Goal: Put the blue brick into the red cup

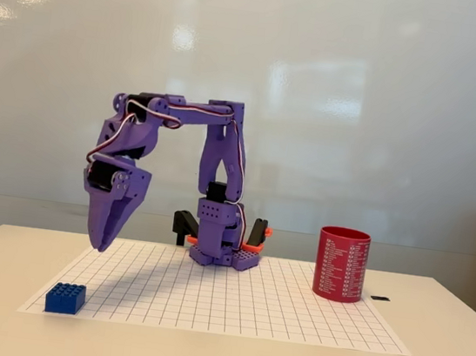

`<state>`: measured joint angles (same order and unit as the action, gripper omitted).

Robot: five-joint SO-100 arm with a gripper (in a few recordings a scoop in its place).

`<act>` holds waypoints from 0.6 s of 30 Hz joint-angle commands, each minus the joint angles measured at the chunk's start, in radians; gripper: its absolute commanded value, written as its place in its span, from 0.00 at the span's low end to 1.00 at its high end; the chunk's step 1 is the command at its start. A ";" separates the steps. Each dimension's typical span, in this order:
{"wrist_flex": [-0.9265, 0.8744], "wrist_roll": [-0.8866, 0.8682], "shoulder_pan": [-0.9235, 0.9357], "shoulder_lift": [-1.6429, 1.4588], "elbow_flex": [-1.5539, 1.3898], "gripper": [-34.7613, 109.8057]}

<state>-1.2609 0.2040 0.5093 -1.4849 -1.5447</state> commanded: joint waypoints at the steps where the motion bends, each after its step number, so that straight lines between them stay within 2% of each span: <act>1: -0.044 0.069 0.005 -0.017 0.021 0.35; 5: -0.072 0.176 -0.020 -0.012 0.049 0.40; 10: -0.184 0.262 -0.061 0.060 0.230 0.39; 18: -0.219 0.281 -0.040 0.206 0.387 0.39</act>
<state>-1.4726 0.4725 0.4310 -1.2609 -1.2502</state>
